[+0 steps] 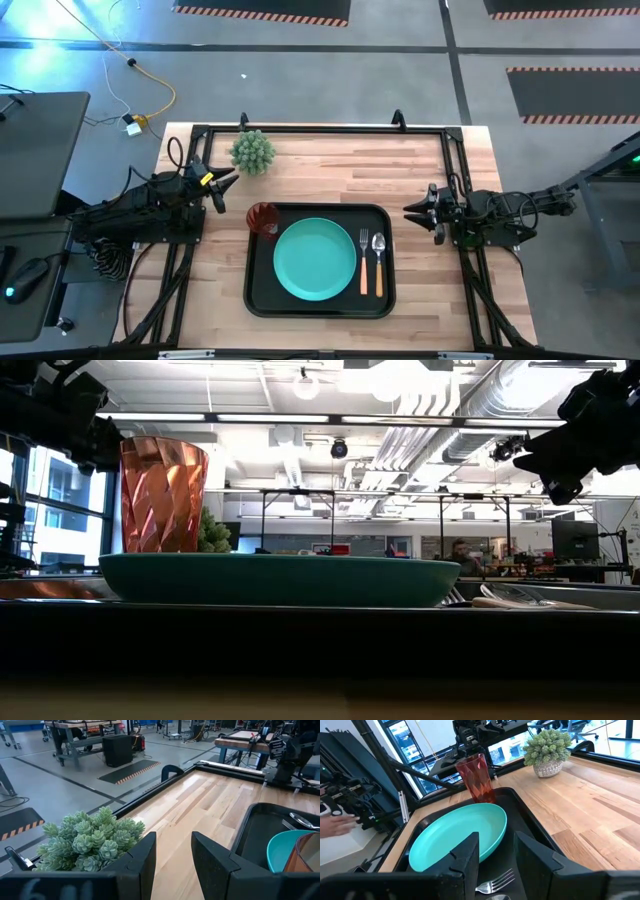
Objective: Pick and place plate/cup/fork/spoon on tray
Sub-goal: Return to Home Position
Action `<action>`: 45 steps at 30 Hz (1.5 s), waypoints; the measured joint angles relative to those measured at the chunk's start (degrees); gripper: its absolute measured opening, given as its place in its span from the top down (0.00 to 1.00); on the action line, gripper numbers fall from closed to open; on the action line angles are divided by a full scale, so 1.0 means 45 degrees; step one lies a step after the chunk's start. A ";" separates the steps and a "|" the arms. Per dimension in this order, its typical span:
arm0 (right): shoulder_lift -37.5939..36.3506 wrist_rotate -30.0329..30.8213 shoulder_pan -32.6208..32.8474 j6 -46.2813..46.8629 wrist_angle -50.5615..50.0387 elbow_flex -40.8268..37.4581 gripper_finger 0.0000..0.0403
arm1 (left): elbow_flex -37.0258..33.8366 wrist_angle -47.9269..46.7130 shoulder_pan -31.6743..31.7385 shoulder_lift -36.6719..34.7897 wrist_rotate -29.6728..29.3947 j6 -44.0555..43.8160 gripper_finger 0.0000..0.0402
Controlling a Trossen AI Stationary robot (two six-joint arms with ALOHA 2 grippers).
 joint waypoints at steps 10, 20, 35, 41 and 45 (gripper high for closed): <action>-0.0001 -0.0005 0.0000 0.0000 -0.0005 0.0000 0.72 | 0.0000 -0.0087 -0.0098 0.0000 -0.0903 0.1014 0.71; 0.0003 0.0000 0.0000 0.0000 -0.0005 0.0000 0.72 | 0.0000 0.0416 -0.0076 0.0000 -0.1246 0.0686 0.71; 0.0003 0.0000 0.0000 0.0000 -0.0005 0.0000 0.72 | -0.0981 0.3911 -0.0071 -0.0001 0.1011 -0.0123 0.71; 0.0003 0.0000 0.0000 0.0000 -0.0005 0.0000 0.72 | -0.2108 0.6264 -0.0073 -0.0005 0.1193 0.0440 0.71; 0.0003 0.0000 0.0000 0.0000 -0.0005 0.0000 0.72 | -0.2579 0.6580 -0.0081 -0.0010 0.0593 0.0572 0.71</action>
